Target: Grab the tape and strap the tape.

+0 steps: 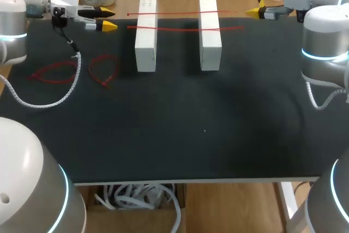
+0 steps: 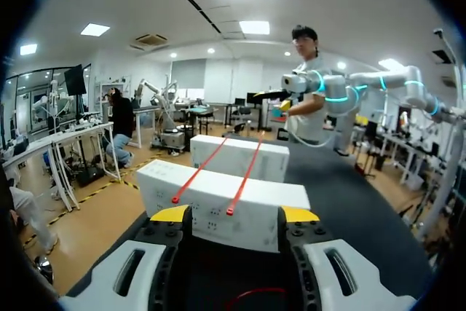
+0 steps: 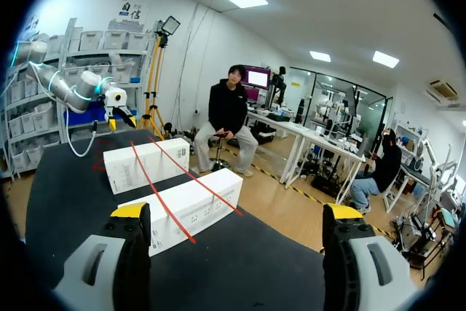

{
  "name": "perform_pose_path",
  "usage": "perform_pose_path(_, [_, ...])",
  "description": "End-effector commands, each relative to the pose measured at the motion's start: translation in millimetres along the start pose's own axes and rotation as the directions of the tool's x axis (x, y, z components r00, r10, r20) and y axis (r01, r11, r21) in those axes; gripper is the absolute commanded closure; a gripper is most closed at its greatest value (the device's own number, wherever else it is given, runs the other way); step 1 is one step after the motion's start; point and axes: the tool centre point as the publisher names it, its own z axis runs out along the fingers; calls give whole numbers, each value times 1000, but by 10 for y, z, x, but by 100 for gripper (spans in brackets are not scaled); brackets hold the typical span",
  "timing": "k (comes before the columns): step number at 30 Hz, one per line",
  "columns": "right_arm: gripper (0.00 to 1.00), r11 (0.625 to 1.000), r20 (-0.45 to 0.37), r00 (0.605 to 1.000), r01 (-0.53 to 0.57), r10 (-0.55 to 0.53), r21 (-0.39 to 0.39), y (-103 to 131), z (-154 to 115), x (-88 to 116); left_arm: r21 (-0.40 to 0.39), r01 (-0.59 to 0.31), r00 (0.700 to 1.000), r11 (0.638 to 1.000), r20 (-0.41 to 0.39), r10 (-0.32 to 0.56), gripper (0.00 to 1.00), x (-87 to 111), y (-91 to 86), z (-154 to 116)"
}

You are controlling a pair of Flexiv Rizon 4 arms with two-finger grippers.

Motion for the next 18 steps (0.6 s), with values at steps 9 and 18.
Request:
perform_pose_path(9, [0, 1000, 0, 1000, 0, 0, 0, -2, -4, -2, 36, -3, 997, 999, -78, 6, 53, -94, 113, 158])
perform_pose_path(18, [0, 1000, 0, 1000, 0, 0, 0, -2, -4, -2, 43, -3, 996, 999, -86, 7, 54, -84, 172, 299])
